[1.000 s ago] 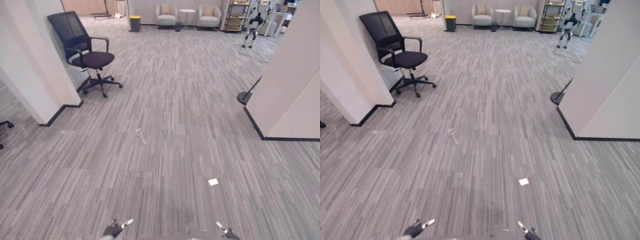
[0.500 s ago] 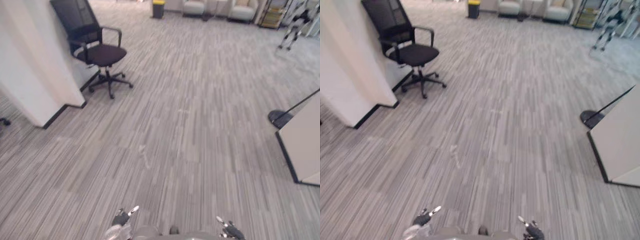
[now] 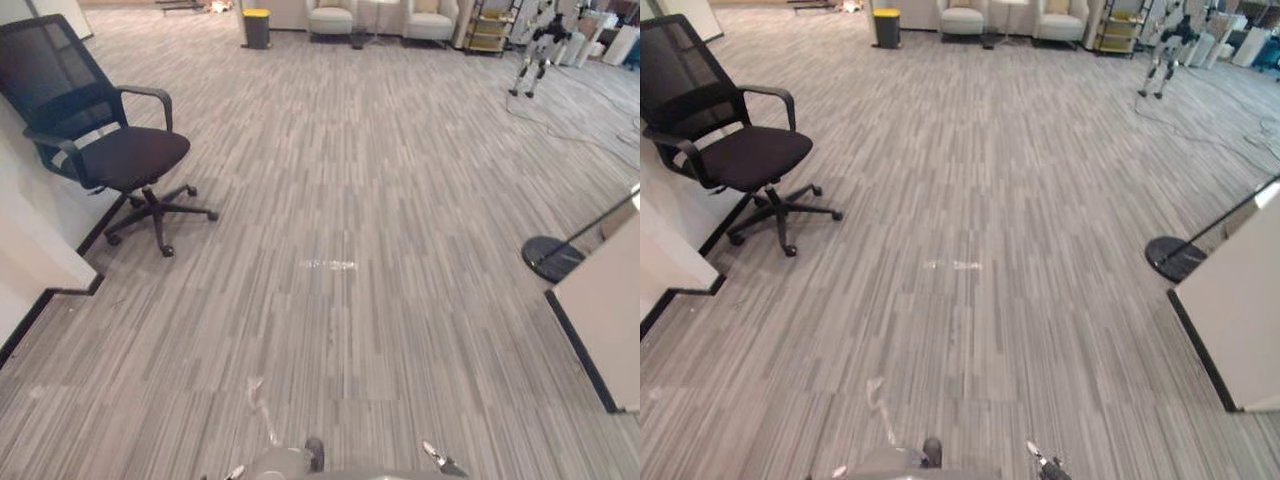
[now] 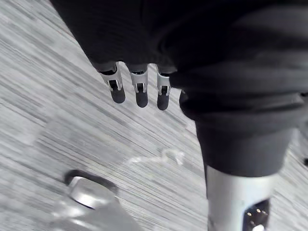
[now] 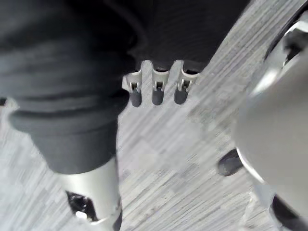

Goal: Organize washtable

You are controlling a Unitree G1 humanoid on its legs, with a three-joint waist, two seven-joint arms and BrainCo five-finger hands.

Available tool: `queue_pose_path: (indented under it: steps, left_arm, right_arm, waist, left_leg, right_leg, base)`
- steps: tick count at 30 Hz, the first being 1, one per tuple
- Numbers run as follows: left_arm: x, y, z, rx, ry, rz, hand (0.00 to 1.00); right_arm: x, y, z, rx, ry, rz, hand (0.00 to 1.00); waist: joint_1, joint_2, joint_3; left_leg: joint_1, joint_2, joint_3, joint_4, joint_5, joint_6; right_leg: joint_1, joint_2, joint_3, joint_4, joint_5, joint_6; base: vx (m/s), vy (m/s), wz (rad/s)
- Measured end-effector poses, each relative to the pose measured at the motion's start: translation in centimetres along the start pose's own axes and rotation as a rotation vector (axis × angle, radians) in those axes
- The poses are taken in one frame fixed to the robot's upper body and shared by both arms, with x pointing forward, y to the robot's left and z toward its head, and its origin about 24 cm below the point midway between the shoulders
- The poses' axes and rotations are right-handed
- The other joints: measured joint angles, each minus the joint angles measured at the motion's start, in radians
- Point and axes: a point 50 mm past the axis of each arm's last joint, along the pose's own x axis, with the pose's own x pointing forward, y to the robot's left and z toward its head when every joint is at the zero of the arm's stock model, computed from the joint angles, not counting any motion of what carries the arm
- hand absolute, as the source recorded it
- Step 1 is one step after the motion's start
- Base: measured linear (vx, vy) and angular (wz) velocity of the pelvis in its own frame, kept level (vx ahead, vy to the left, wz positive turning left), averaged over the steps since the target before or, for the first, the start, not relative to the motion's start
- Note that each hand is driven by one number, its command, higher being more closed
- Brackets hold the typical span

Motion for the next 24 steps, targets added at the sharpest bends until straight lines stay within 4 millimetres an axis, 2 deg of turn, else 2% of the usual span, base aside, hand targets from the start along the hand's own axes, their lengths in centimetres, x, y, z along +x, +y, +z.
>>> queue_pose_path:
  steps: [1,2,3,4,5,6,7,8,9,10,11,12,13,14,15,16,17,18,19,20,21,22,23,24]
  left_arm:
    - [0.2,-0.9,0.9,-0.003,-0.022,-0.023,0.00]
    - [0.4,-1.5,1.6,-0.004,-0.040,-0.037,0.00]
    - [0.6,-2.4,2.4,-0.005,-0.058,-0.060,0.00]
    - [0.6,-3.0,2.6,-0.010,-0.062,-0.075,0.00]
    - [0.6,-3.4,2.6,-0.013,-0.063,-0.084,0.00]
    - [0.6,-4.0,2.9,-0.018,-0.074,-0.101,0.00]
    - [0.5,-4.6,2.7,-0.027,-0.070,-0.109,0.00]
    - [0.4,-4.5,2.3,-0.029,-0.060,-0.106,0.00]
    - [0.3,-4.2,1.5,-0.035,-0.041,-0.098,0.00]
    - [0.2,-3.9,1.1,-0.039,-0.031,-0.089,0.00]
    - [0.1,-4.0,0.8,-0.056,-0.021,-0.087,0.00]
    - [0.2,-4.1,0.9,-0.071,-0.024,-0.087,0.00]
    - [0.1,-4.2,0.8,-0.089,-0.020,-0.085,0.00]
    - [0.2,-4.3,1.1,-0.086,-0.028,-0.088,0.00]
    - [0.2,-4.1,1.3,-0.077,-0.034,-0.084,0.00]
    - [0.3,-3.2,1.4,-0.062,-0.039,-0.067,0.00]
    - [0.3,-2.8,1.4,-0.053,-0.038,-0.057,0.00]
    - [0.3,-2.1,1.3,-0.047,-0.040,-0.043,0.00]
    - [0.3,-1.8,1.6,-0.038,-0.053,-0.037,0.00]
    - [0.3,-1.8,1.6,-0.036,-0.059,-0.038,0.00]
    - [0.3,-1.7,1.6,-0.039,-0.059,-0.036,0.00]
    - [0.1,-1.9,0.9,-0.047,-0.047,-0.039,0.00]
    - [0.1,-1.9,0.7,-0.052,-0.044,-0.038,0.00]
    - [0.0,-1.7,0.3,-0.061,-0.035,-0.030,0.00]
  right_arm:
    - [0.0,0.2,0.1,0.004,-0.012,0.009,0.00]
    - [0.0,0.6,0.0,0.006,-0.017,0.020,0.00]
    - [0.0,0.7,0.3,0.008,-0.029,0.022,0.00]
    - [0.0,0.8,0.3,0.014,-0.032,0.024,0.00]
    - [0.0,0.8,0.2,0.014,-0.031,0.023,0.00]
    - [-0.1,0.6,0.0,0.021,-0.024,0.015,0.00]
    - [0.0,0.4,-0.1,0.023,-0.011,0.008,0.00]
    - [0.0,0.1,0.1,-0.006,-0.010,0.008,0.00]
    - [0.0,-0.2,0.2,-0.045,-0.004,0.008,0.00]
    - [0.0,-0.2,0.0,-0.053,0.009,0.006,0.00]
    - [0.0,-0.7,0.5,-0.057,0.004,-0.008,0.00]
    - [0.1,-0.5,0.8,-0.057,-0.006,-0.003,0.00]
    - [0.3,0.1,1.4,-0.058,-0.025,0.017,0.00]
    - [0.4,0.4,1.7,-0.050,-0.036,0.022,0.00]
    - [0.5,0.9,1.9,-0.049,-0.034,0.030,0.00]
    - [0.7,1.6,1.8,-0.044,-0.029,0.036,0.00]
    - [0.7,2.0,1.8,-0.040,-0.029,0.042,0.00]
    - [0.8,2.4,1.9,-0.035,-0.035,0.048,0.00]
    - [0.9,2.8,2.0,-0.016,-0.034,0.050,0.00]
    - [1.0,3.5,2.0,-0.009,-0.031,0.063,0.00]
    - [1.1,3.9,2.5,-0.007,-0.043,0.073,0.00]
    - [1.1,3.5,2.7,-0.010,-0.050,0.063,0.00]
    - [1.1,3.3,2.6,-0.010,-0.046,0.058,0.00]
    - [1.1,3.0,2.6,-0.013,-0.045,0.050,0.00]
  waist:
    - [-0.010,0.014,-0.002]
    - [-0.022,0.013,0.002]
    - [-0.023,0.000,0.011]
    - [-0.027,-0.006,0.009]
    - [-0.028,-0.011,0.010]
    - [-0.027,-0.019,0.014]
    - [-0.030,-0.016,0.012]
    - [-0.042,-0.002,0.002]
    - [-0.060,0.016,-0.017]
    - [-0.072,0.014,-0.029]
    - [-0.071,0.047,-0.046]
    - [-0.069,0.054,-0.048]
    - [-0.051,0.074,-0.045]
    - [-0.033,0.086,-0.034]
    - [-0.019,0.082,-0.022]
    - [-0.017,0.064,-0.006]
    - [-0.015,0.053,0.001]
    - [-0.011,0.042,0.008]
    - [0.008,0.023,0.013]
    - [0.016,0.024,0.012]
    - [0.030,0.037,0.012]
    - [0.029,0.068,0.010]
    - [0.027,0.078,0.011]
    - [0.030,0.088,0.009]
  left_leg:
    - [0.044,0.013,-0.022,-0.031,-0.021,-0.003]
    - [0.067,0.015,-0.034,-0.035,-0.038,-0.003]
    - [0.108,0.016,-0.052,-0.046,-0.074,-0.004]
    - [0.143,0.019,-0.066,-0.055,-0.105,-0.003]
    - [0.159,0.015,-0.077,-0.059,-0.125,0.001]
    - [0.185,0.004,-0.091,-0.061,-0.152,-0.018]
    - [0.235,0.010,-0.113,-0.064,-0.200,-0.040]
    - [0.258,0.030,-0.123,-0.070,-0.220,-0.062]
    - [0.281,0.057,-0.138,-0.038,-0.244,-0.108]
    - [0.249,0.068,-0.162,0.071,-0.252,-0.123]
    - [0.146,0.103,-0.188,0.334,-0.216,-0.183]
    - [0.090,0.103,-0.192,0.458,-0.162,-0.242]
    - [-0.023,0.106,-0.202,0.695,0.025,-0.302]
    - [-0.095,0.118,-0.195,0.841,0.053,-0.319]
    - [-0.145,0.129,-0.180,0.941,0.047,-0.308]
    - [-0.202,0.139,-0.161,1.014,0.011,-0.249]
    - [-0.230,0.141,-0.146,1.021,-0.012,-0.211]
    - [-0.284,0.154,-0.113,0.968,-0.047,-0.169]
    - [-0.330,0.156,-0.086,0.836,-0.068,-0.161]
    - [-0.351,0.158,-0.071,0.758,-0.069,-0.161]
    - [-0.377,0.163,-0.048,0.552,-0.063,-0.169]
    - [-0.375,0.168,-0.027,0.285,-0.046,-0.187]
    - [-0.371,0.165,-0.020,0.163,-0.023,-0.199]
    - [-0.374,0.149,-0.026,-0.003,0.040,-0.194]
  right_leg:
    - [-0.063,0.001,-0.038,-0.100,-0.039,-0.019]
    - [-0.094,0.000,-0.056,-0.166,-0.048,-0.026]
    - [-0.130,-0.004,-0.082,-0.346,-0.048,-0.037]
    - [-0.112,-0.015,-0.115,-0.637,-0.013,-0.047]
    - [-0.099,-0.025,-0.136,-0.785,0.015,-0.047]
    - [-0.092,-0.035,-0.147,-0.937,0.057,-0.059]
    - [-0.094,-0.038,-0.149,-1.001,0.091,-0.100]
    - [-0.093,-0.027,-0.164,-0.990,0.095,-0.111]
    - [-0.080,-0.006,-0.185,-0.978,0.129,-0.149]
    - [-0.069,0.015,-0.187,-0.972,0.216,-0.172]
    - [-0.035,0.056,-0.198,-0.961,0.193,-0.198]
    - [-0.021,0.072,-0.201,-0.964,0.174,-0.213]
    - [0.020,0.106,-0.178,-0.987,0.150,-0.232]
    - [0.062,0.131,-0.153,-1.003,0.143,-0.241]
    - [0.122,0.150,-0.121,-1.019,0.134,-0.255]
    - [0.209,0.152,-0.089,-1.050,0.125,-0.268]
    - [0.253,0.150,-0.069,-1.068,0.121,-0.273]
    - [0.322,0.140,-0.026,-1.094,0.110,-0.287]
    - [0.370,0.129,0.019,-1.112,0.087,-0.285]
    - [0.385,0.120,0.036,-1.121,0.065,-0.275]
    - [0.421,0.112,0.063,-1.140,0.015,-0.255]
    - [0.437,0.118,0.071,-1.143,-0.016,-0.254]
    - [0.447,0.119,0.081,-1.144,-0.032,-0.250]
    - [0.467,0.119,0.089,-1.142,-0.062,-0.246]
  base:
    - [0.41,0.092,0.30]
    - [0.38,0.036,0.37]
    - [0.40,0.007,0.37]
    - [0.44,-0.004,0.36]
    - [0.50,-0.046,0.37]
    - [0.58,-0.096,0.42]
    - [0.59,-0.125,0.44]
    - [0.68,-0.183,0.57]
    - [0.74,-0.228,0.55]
    - [0.96,-0.273,0.46]
    - [0.81,-0.214,0.21]
    - [0.76,-0.166,-0.24]
    - [0.69,-0.107,-0.54]
    - [0.82,-0.095,-0.78]
    - [0.79,-0.067,-0.71]
    - [0.64,-0.051,-0.49]
    - [0.58,-0.025,-0.53]
    - [0.55,0.016,-0.75]
    - [0.52,0.035,-0.89]
    - [0.50,0.074,-0.95]
    - [0.47,0.146,-0.72]
    - [0.47,0.182,-0.51]
    - [0.47,0.231,-0.15]
    - [0.52,0.227,-0.14]
